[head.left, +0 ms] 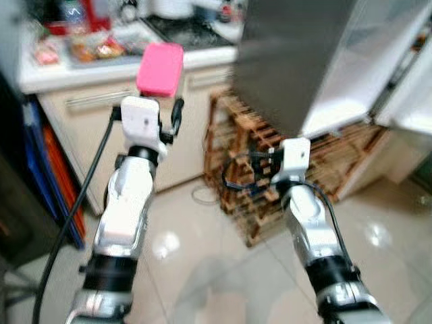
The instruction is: Restocking fridge
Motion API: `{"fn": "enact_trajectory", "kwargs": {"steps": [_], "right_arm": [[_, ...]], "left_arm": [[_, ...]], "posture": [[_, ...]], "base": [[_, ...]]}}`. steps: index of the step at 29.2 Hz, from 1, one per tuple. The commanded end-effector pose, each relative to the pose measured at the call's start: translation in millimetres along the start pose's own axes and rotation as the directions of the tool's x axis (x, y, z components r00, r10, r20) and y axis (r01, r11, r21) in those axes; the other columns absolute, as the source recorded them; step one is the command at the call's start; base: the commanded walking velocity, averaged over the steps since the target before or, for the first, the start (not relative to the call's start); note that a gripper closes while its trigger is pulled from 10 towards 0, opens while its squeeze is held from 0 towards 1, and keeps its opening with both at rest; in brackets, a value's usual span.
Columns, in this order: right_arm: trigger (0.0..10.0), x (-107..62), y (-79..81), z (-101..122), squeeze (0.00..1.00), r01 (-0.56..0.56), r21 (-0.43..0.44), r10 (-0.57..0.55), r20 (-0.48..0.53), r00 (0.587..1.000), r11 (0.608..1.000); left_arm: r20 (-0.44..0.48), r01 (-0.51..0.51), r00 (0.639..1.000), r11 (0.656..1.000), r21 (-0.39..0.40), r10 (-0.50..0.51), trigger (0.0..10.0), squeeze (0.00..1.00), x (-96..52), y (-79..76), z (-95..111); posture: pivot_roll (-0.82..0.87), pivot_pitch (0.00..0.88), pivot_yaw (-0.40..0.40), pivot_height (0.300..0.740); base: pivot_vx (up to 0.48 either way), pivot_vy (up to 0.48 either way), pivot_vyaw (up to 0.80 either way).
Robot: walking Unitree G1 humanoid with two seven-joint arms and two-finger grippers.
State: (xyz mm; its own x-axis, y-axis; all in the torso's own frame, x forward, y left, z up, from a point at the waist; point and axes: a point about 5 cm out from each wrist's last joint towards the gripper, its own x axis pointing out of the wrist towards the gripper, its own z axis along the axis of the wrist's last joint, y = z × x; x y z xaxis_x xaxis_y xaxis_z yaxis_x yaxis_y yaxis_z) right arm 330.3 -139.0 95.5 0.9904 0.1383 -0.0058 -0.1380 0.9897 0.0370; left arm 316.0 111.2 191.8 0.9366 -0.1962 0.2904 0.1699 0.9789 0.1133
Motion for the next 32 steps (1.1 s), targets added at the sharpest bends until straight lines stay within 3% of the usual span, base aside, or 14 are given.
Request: {"fn": "enact_trajectory", "kwargs": {"steps": [1,2,6,10,13,14,16,18,22,23,26,32], "right_arm": [[10.0,4.0,12.1,6,0.0,-0.037,0.01,0.037,0.023,0.999,0.999],[10.0,1.3,9.0,3,0.0,-0.022,0.012,0.022,0.017,1.0,1.0],[10.0,-5.9,-1.0,-2,0.0,0.036,0.041,-0.037,0.012,0.999,0.998],[10.0,-19.2,-12.1,-11,0.0,0.074,0.034,-0.074,0.0,0.997,0.997],[10.0,-39.8,-20.0,-19,0.0,0.086,0.012,-0.086,-0.012,0.996,0.996],[10.0,-39.8,-20.0,-19,0.0,0.086,0.012,-0.086,-0.012,0.996,0.996],[10.0,-58.4,-26.0,-28,0.0,0.088,-0.009,-0.088,-0.044,0.995,0.996],[10.0,-72.4,-31.9,-37,0.0,0.092,-0.022,-0.093,-0.084,0.992,0.996],[10.0,-73.4,-33.2,-39,0.0,0.084,-0.034,-0.087,-0.103,0.991,0.996],[10.0,-68.6,-30.5,-39,0.0,0.055,-0.036,-0.059,-0.108,0.992,0.998],[10.0,-61.3,-29.2,-35,0.0,0.05,-0.037,-0.054,-0.107,0.993,0.998],[10.0,-59.3,-28.9,-32,0.0,0.049,-0.045,-0.053,-0.105,0.993,0.998]], "left_arm": [[-0.031,-0.074,0.997,0.997,0.022,0.074,10.0,0.0,-3.6,20.6,-7],[-0.098,-0.136,0.986,0.991,0.007,0.136,10.0,0.0,-7.8,32.4,-22],[-0.228,-0.235,0.947,0.972,-0.024,0.224,10.0,0.0,-18.4,50.5,-53],[-0.277,-0.223,0.935,0.975,0.024,0.221,10.0,0.0,-34.2,57.3,-67],[-0.324,-0.147,0.932,0.987,0.069,0.162,10.0,0.0,-69.2,57.6,-73],[-0.324,-0.147,0.932,0.987,0.069,0.162,10.0,0.0,-69.2,57.6,-73],[-0.363,-0.117,0.921,0.99,0.084,0.14,10.0,0.0,-97.6,60.5,-78],[-0.36,-0.125,0.923,0.991,0.045,0.133,10.0,0.0,-109.2,58.7,-76],[-0.339,-0.135,0.929,0.989,0.062,0.148,10.0,0.0,-99.5,54.4,-74],[-0.337,-0.155,0.925,0.984,0.086,0.175,10.0,0.0,-87.1,51.8,-75],[-0.326,-0.152,0.93,0.985,0.083,0.171,10.0,0.0,-77.5,49.0,-74],[-0.328,-0.144,0.931,0.987,0.075,0.161,10.0,0.0,-77.2,47.9,-74]], "posture": [[0.04,0.0,-0.049,0.74],[0.04,0.0,-0.05,0.74],[0.04,0.0,-0.046,0.74],[0.02,0.0,-0.032,0.74],[0.01,0.0,-0.024,0.74],[0.01,0.0,-0.024,0.74],[0.01,0.0,-0.028,0.74],[0.01,0.0,-0.038,0.74],[0.02,0.0,-0.044,0.74],[0.02,0.0,-0.045,0.74],[0.02,0.0,-0.049,0.74],[0.01,0.0,-0.042,0.74]], "base": [[0.277,-0.386,0.0],[0.277,-0.39,0.0],[0.277,-0.389,0.0],[0.277,-0.389,0.0],[0.276,-0.389,0.0],[0.277,-0.386,0.0],[0.139,-0.195,0.0],[0.0,0.0,0.0],[0.0,-0.24,0.0],[0.0,-0.48,0.0],[0.0,-0.47,0.38],[0.0,-0.472,0.54]]}}
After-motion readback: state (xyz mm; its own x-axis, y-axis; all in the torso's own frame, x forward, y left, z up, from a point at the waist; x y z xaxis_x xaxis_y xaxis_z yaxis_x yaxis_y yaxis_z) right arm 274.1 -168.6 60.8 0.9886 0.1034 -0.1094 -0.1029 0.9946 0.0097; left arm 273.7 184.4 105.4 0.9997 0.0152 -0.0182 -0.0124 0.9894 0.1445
